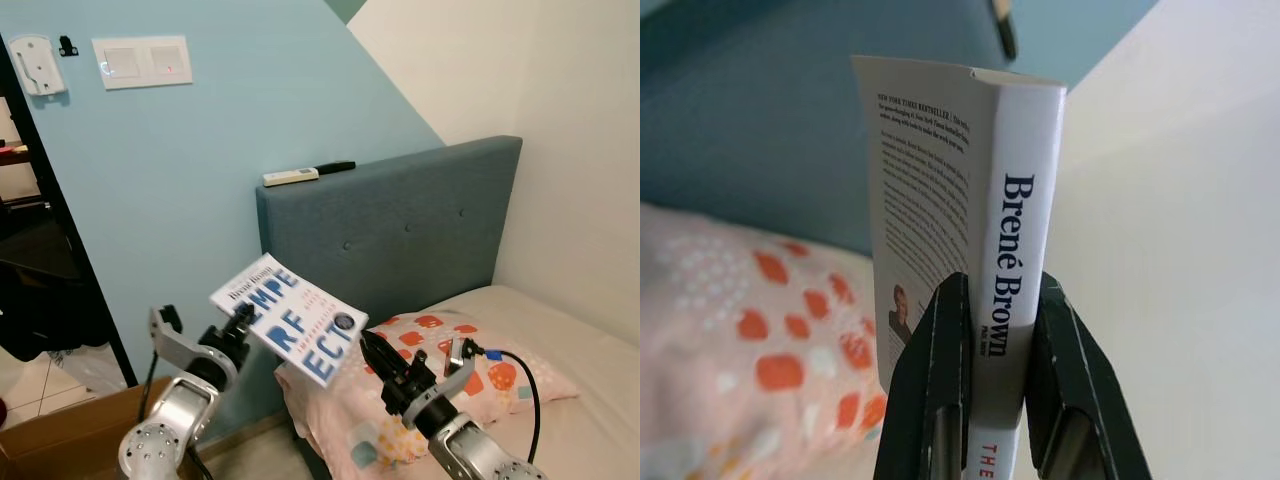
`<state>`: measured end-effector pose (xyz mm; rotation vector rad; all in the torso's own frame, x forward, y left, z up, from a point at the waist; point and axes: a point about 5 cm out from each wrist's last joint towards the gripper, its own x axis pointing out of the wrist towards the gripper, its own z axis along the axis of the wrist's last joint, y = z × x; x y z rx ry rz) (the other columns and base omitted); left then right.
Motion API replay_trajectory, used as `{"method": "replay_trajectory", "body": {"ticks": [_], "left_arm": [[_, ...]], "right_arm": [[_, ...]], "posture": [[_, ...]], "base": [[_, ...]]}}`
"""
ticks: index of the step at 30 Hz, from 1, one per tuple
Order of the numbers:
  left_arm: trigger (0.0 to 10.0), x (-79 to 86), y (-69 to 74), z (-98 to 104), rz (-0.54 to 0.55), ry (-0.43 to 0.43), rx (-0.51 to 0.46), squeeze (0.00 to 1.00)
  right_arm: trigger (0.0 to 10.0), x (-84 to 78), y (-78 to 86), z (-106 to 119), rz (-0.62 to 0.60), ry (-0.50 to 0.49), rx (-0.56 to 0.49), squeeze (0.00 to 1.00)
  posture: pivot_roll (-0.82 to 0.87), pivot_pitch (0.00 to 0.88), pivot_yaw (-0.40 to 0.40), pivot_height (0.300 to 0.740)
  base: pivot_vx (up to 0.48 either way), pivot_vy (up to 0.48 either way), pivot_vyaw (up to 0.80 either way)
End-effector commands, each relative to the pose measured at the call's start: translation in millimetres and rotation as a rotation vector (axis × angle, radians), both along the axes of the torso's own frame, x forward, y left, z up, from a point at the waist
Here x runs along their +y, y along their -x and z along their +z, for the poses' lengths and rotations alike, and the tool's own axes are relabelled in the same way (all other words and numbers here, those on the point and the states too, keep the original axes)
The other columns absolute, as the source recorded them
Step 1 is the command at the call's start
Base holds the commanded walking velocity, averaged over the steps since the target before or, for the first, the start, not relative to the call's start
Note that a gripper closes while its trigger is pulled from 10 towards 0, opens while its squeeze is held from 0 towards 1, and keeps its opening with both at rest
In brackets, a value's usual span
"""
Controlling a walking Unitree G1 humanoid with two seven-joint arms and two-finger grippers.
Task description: Clean up the room
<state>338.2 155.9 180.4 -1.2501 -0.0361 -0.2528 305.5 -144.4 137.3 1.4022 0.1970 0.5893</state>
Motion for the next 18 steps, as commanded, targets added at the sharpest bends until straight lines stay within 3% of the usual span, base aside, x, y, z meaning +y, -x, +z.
{"method": "replay_trajectory", "body": {"ticks": [1,18], "left_arm": [[10.0,5.8,-1.9,6.5,0.019,0.023,-0.021,0.0],[10.0,-5.0,1.9,7.2,-0.051,0.03,-0.028,0.0]], "right_arm": [[10.0,1.5,3.0,-2.2,0.009,-0.002,0.01,1.0],[10.0,8.6,9.9,1.5,0.056,-0.136,-0.009,1.0]], "posture": [[-0.01,0.045,0.081,0.74],[0.0,0.038,0.086,0.74]], "base": [[0.0,0.0,0.0],[0.0,0.0,0.0]]}}
